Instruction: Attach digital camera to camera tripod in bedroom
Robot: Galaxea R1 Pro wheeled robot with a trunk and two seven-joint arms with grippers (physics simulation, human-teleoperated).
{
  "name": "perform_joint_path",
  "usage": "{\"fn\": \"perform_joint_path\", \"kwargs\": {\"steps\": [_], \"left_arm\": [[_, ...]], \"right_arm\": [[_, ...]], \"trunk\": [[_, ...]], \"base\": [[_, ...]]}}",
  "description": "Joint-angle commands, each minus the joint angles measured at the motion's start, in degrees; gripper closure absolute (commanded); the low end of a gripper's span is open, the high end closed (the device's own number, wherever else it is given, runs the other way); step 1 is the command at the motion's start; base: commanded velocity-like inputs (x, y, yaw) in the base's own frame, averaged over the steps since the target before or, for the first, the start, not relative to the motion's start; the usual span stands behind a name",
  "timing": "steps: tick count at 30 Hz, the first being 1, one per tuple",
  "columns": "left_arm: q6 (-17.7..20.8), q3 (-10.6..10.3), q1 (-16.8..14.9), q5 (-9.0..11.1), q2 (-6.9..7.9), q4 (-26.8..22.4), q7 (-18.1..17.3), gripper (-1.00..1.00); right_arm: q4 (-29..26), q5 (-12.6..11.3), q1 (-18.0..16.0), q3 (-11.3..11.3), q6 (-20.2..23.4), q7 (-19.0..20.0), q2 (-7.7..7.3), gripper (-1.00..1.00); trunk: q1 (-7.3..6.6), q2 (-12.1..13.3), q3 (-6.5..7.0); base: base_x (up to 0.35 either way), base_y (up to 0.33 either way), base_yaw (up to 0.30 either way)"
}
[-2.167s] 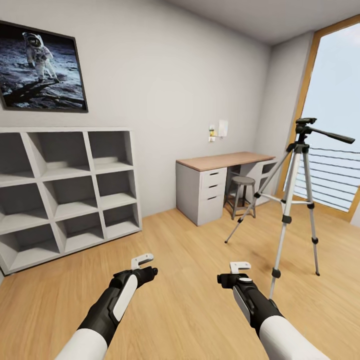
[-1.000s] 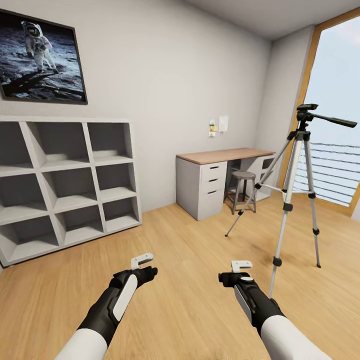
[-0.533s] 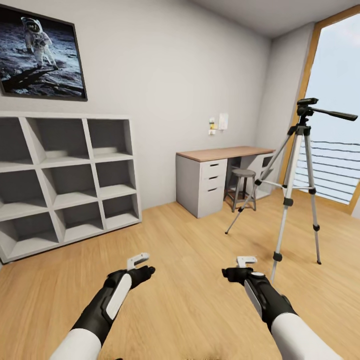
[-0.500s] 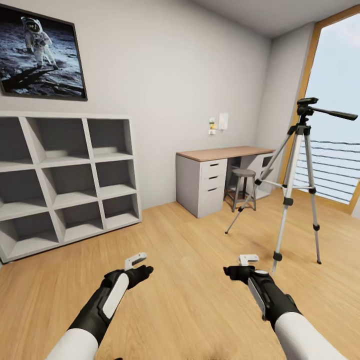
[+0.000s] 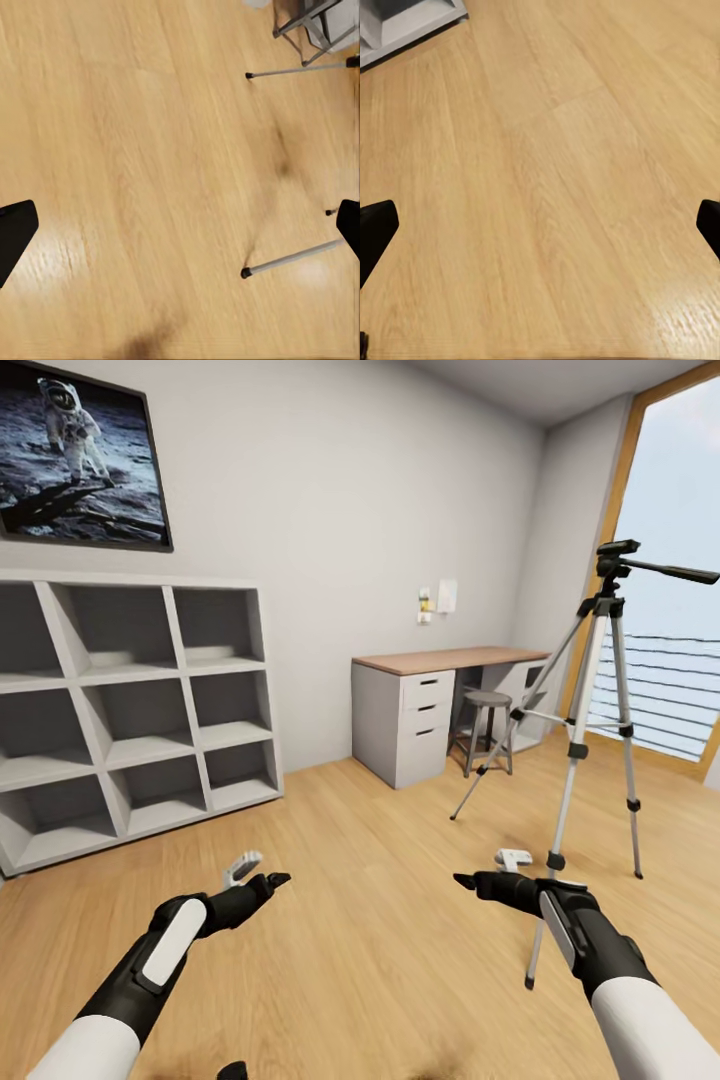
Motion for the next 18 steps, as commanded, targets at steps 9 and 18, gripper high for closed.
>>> {"fn": "perform_joint_path", "kwargs": {"steps": [9,18], "left_arm": [[-0.2,-0.2,0.0,0.8,0.27,0.0,-1.1,-1.00],[0.2,-0.3,0.0,0.8,0.17,0.0,-1.3,-1.00]], "right_arm": [[-0.3,0.2,0.0,-0.2,0.8,1.6,-0.18,-1.00],[-0.1,0.4,0.0,0.0,0.7,1.6,-0.07,-1.00]], "trunk": [[0.22,-0.2,-2.06],[0.45,-0.3,-4.06]], "base": [[0.000,0.000,0.000],[0.000,0.000,0.000]]}}
